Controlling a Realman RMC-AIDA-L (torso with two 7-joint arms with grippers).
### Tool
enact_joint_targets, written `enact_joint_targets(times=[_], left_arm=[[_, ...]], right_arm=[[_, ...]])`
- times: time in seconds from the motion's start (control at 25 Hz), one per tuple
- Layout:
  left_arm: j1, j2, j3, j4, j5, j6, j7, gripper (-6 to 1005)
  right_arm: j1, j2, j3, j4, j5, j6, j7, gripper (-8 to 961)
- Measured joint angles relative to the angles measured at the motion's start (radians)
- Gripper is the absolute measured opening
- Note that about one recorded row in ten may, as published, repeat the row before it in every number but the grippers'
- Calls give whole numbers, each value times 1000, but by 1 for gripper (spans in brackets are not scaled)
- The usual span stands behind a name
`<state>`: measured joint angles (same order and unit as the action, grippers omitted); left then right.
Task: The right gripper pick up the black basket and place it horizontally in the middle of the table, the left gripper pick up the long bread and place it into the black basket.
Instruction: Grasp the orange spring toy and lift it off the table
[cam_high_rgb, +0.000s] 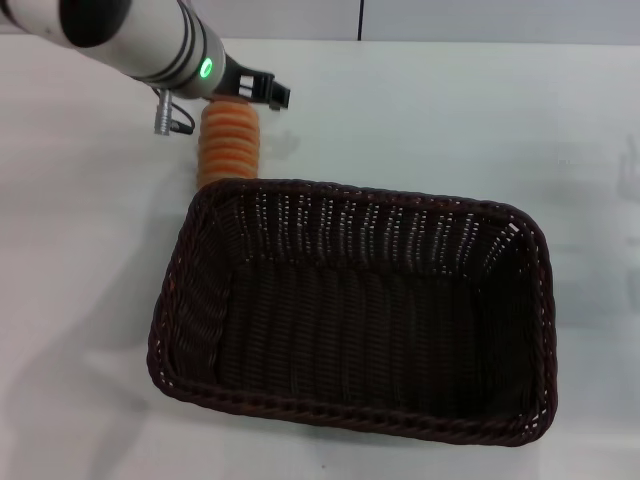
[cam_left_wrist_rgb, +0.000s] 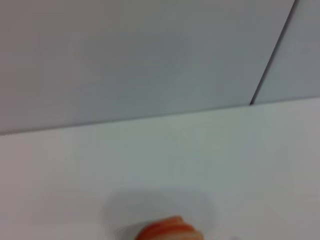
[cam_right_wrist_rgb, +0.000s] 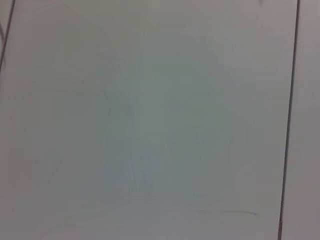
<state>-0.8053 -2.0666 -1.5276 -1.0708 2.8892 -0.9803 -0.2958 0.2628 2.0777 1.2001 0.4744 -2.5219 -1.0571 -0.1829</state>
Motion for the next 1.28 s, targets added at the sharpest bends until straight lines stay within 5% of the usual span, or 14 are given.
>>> enact_joint_targets(times=[0.28, 1.28], left_arm=[[-61, 3, 1, 129, 0, 19, -14, 864], [-63, -1, -3, 202, -4, 22, -16, 864]], right_arm=[[-10, 2, 4, -38, 12, -51, 3, 343], [1, 1, 7, -79, 52, -94, 13, 344]])
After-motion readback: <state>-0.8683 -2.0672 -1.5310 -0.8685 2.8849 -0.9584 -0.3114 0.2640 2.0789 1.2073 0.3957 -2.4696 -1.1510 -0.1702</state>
